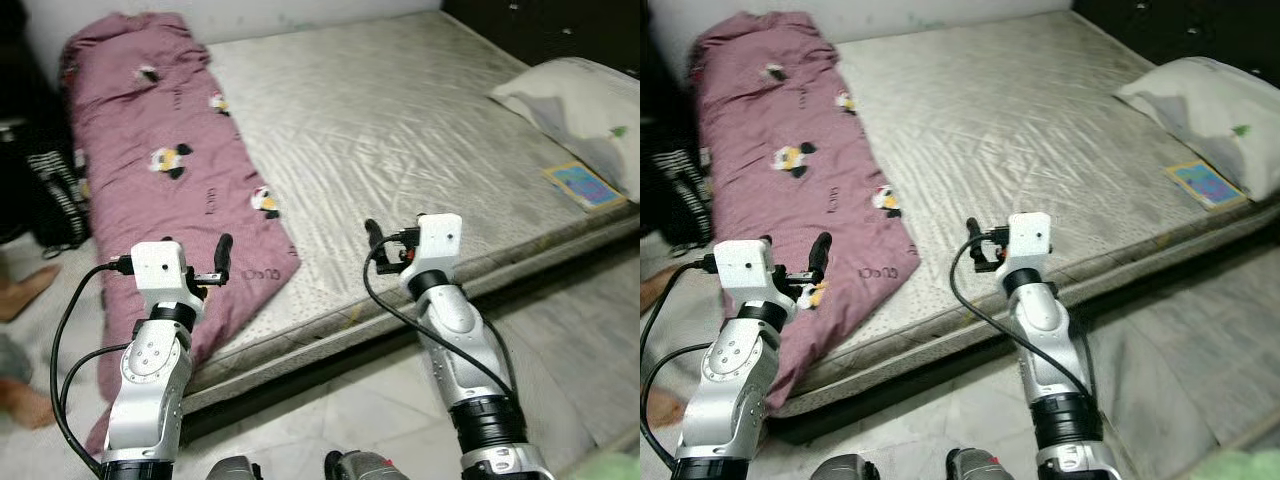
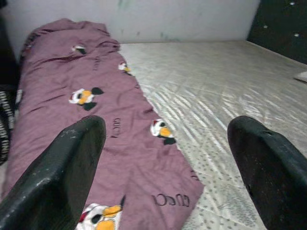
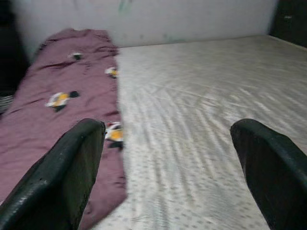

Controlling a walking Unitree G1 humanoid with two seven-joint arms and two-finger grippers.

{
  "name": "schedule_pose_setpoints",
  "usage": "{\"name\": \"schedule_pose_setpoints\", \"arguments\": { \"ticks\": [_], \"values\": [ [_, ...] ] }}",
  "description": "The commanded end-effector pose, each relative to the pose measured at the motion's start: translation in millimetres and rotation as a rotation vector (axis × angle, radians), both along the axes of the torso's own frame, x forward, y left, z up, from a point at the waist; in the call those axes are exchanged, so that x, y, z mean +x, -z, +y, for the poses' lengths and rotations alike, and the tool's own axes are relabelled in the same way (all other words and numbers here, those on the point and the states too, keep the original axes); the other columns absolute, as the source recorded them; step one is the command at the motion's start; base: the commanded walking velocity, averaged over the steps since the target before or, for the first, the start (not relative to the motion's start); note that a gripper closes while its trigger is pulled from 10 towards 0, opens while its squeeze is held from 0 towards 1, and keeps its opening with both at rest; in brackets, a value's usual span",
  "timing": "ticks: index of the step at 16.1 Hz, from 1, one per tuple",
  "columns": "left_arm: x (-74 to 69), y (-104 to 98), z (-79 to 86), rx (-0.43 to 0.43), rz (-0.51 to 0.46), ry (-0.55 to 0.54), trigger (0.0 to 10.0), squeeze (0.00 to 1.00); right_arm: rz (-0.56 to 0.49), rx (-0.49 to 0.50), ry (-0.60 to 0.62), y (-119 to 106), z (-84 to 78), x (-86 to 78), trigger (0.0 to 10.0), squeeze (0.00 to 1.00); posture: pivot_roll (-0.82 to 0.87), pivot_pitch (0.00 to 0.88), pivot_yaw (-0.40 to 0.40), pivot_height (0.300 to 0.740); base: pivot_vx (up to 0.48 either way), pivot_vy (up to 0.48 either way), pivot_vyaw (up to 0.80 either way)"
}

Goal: Clean up the room

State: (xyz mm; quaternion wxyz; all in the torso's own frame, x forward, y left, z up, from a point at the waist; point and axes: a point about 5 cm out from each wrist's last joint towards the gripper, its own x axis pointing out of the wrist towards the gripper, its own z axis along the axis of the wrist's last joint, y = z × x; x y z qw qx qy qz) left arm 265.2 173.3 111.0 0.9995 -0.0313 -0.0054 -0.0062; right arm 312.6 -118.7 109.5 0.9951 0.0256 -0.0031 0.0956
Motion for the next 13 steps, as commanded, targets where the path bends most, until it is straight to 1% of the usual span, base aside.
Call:
{"name": "schedule_pose_setpoints", "arguments": {
  "ticks": [1,10,12,13],
  "values": [
    [-2.2,-2.3,0.0,0.005,-0.009,0.009,10.0,0.00,-0.020,-0.003,0.005,-4.9,-0.1,1.6,10.0,0.00,-0.04,0.098,0.002,0.740,0.296,0.000,0.00],
    [-0.8,-1.9,-1.0,0.002,-0.012,0.011,10.0,0.00,-0.024,-0.011,-0.001,-5.1,0.6,2.6,10.0,0.00,-0.04,0.086,0.000,0.740,0.343,0.000,0.00],
    [-0.3,0.3,-0.6,0.039,0.003,-0.017,10.0,0.00,-0.023,-0.014,0.000,-4.6,-0.3,2.6,10.0,0.00,-0.04,0.083,-0.003,0.740,0.000,0.000,0.00],
    [0.1,2.6,0.7,0.039,0.020,-0.036,10.0,0.00,-0.022,-0.016,0.001,-3.9,-0.9,2.4,10.0,0.00,-0.04,0.083,-0.003,0.740,0.000,0.000,0.00]
  ]
}}
